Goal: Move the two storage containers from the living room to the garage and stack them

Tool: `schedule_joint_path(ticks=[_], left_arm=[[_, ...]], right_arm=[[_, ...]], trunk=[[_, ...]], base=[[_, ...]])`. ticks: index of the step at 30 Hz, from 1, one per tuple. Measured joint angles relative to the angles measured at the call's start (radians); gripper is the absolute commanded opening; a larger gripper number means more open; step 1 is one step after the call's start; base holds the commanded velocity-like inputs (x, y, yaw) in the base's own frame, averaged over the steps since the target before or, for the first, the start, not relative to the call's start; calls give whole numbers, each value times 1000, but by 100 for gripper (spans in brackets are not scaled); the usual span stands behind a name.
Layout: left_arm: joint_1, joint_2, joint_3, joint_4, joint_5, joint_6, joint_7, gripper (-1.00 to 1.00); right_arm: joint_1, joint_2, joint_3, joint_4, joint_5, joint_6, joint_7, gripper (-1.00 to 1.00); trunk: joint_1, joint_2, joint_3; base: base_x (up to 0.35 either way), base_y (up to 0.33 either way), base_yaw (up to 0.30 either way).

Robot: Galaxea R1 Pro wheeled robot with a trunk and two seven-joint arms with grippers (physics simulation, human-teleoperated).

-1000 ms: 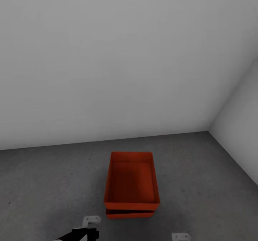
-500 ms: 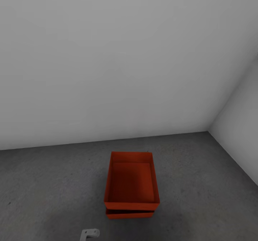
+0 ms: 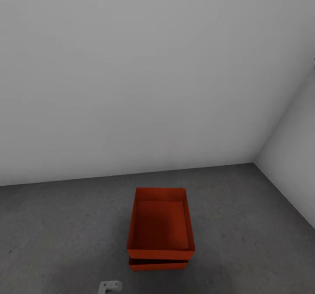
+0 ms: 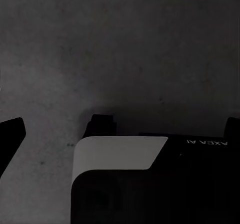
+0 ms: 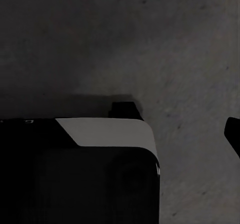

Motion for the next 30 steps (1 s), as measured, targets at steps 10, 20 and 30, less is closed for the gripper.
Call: schedule_joint_path(ticks=[10, 20, 30], left_arm=[[0, 0, 0, 0, 1, 1, 1, 100], [29, 0, 0, 0, 0, 0, 0, 100], [75, 3, 0, 0, -1, -1, -1, 100]], right_arm=[[0, 0, 0, 0, 0, 0, 0, 100], [9, 0, 0, 0, 0, -3, 1, 100], [69, -1, 0, 0, 0, -12, 6, 100]], trunk=[[0, 0, 16], [0, 0, 31], [0, 0, 47]], base=[[0, 0, 0], [0, 0, 0], [0, 0, 0]])
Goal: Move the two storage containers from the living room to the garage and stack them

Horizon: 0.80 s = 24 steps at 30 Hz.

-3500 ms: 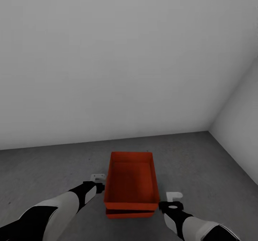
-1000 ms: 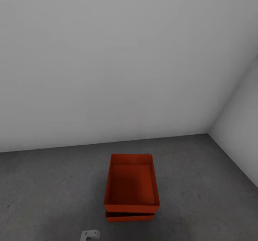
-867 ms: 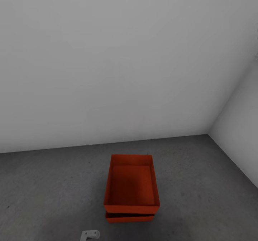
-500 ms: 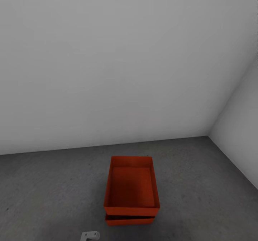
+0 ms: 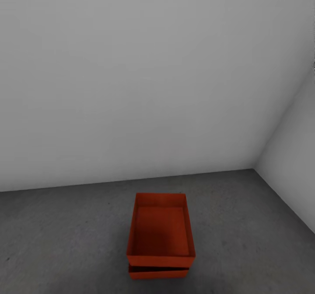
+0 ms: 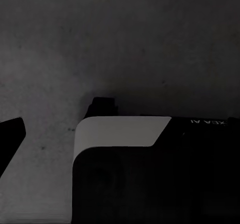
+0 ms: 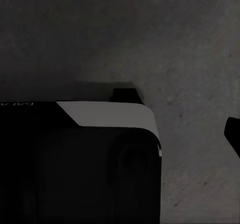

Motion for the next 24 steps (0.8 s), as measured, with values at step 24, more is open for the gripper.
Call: schedule_joint_path(ticks=[24], left_arm=[[57, 33, 1, 0, 4, -6, -82, 100]], right_arm=[[76, -10, -3, 0, 1, -20, 2, 100]], trunk=[[0, 0, 38]], base=[[0, 0, 0]])
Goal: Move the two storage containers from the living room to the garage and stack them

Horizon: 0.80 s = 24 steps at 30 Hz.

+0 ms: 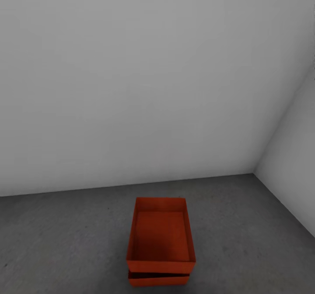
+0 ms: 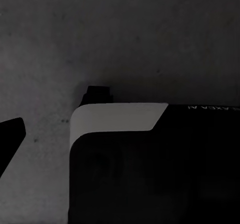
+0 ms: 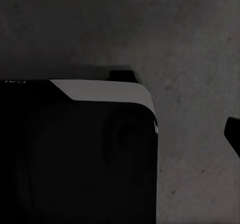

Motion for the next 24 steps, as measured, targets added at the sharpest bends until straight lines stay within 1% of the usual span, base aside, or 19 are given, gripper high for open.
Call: schedule_joint_path(ticks=[7, 11, 24], left_arm=[[10, 2, 0, 0, -1, 0, -2, 100], [12, 3, 0, 0, 0, 0, -3, 100], [13, 6, 0, 0, -1, -2, -4, 100]], right_arm=[[13, -1, 0, 0, 0, -2, 4, 100], [20, -1, 0, 0, 0, -7, 18, 100], [22, -2, 1, 1, 0, -9, 34, 100]], trunk=[[0, 0, 11], [0, 0, 17], [0, 0, 38]], base=[[0, 0, 0], [0, 0, 0], [0, 0, 0]])
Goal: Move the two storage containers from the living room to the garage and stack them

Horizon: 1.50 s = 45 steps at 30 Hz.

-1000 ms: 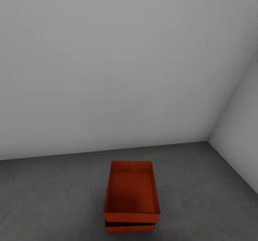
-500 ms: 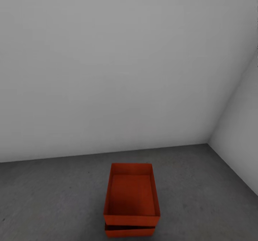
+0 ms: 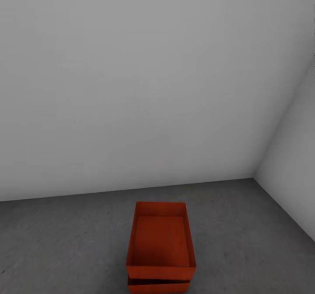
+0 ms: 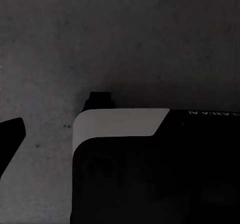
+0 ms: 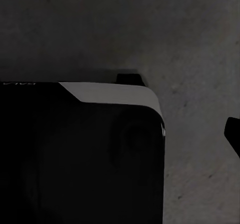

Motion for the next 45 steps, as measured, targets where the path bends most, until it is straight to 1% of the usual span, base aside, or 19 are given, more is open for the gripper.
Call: schedule_joint_path(ticks=[16, 24, 34, 36, 40, 45], left_arm=[[0, 3, 0, 0, 0, -1, 0, 100], [1, 3, 0, 0, 1, -28, 0, 100], [2, 3, 0, 0, 1, -32, 1, 100], [1, 4, 0, 0, 1, -50, 1, 100], [2, 4, 0, -1, 2, -107, 5, 100], [2, 3, 0, -1, 0, -125, 10, 100]], right_arm=[[0, 0, 0, 1, 0, -6, 1, 100], [0, 0, 0, 0, 0, -27, 1, 100], [0, -8, 0, -1, 5, -30, 1, 100], [0, -8, 0, -1, 2, -30, 1, 100], [0, -9, 1, -1, 1, -29, 1, 100], [-1, -10, 3, -1, 7, -25, 0, 100]], trunk=[[0, 0, 25], [0, 0, 27], [0, 0, 27], [0, 0, 27], [0, 0, 27], [0, 0, 27]], base=[[0, 0, 0], [0, 0, 0], [0, 0, 0], [0, 0, 0], [0, 0, 0], [0, 0, 0]])
